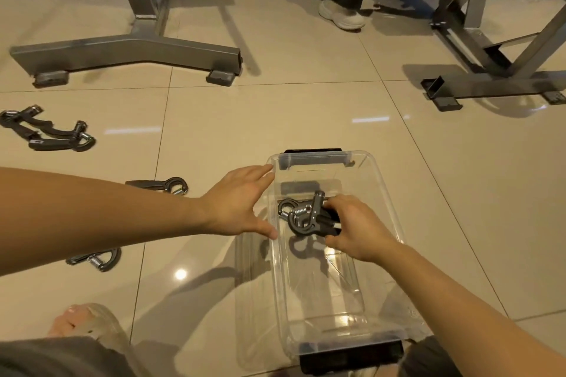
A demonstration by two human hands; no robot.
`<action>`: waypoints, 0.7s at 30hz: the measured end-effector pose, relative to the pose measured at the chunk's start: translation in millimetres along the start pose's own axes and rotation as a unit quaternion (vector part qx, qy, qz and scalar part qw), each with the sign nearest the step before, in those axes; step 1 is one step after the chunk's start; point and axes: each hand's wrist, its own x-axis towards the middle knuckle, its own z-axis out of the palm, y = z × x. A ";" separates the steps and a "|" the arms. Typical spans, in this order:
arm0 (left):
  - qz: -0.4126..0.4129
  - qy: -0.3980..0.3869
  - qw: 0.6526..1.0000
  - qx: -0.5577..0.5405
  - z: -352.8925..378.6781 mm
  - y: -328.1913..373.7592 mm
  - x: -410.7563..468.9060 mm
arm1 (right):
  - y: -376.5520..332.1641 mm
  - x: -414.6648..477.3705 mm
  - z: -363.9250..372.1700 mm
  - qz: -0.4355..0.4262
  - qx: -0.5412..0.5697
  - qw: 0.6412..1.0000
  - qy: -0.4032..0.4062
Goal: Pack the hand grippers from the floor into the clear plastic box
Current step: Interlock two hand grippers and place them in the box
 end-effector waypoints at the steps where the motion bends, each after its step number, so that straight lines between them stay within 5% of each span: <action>1: 0.005 0.001 1.000 0.009 1.4 -0.6 2.0 | 3.5 -2.5 12.1 0.008 -0.005 1.000 -0.013; 10: 0.026 0.005 0.999 -0.020 2.0 -2.5 3.9 | 24.3 -2.0 75.5 0.036 -0.057 0.991 -0.115; 21: 0.027 0.014 0.999 -0.043 3.9 -6.4 3.4 | 32.9 16.3 96.8 0.021 -0.042 0.995 -0.090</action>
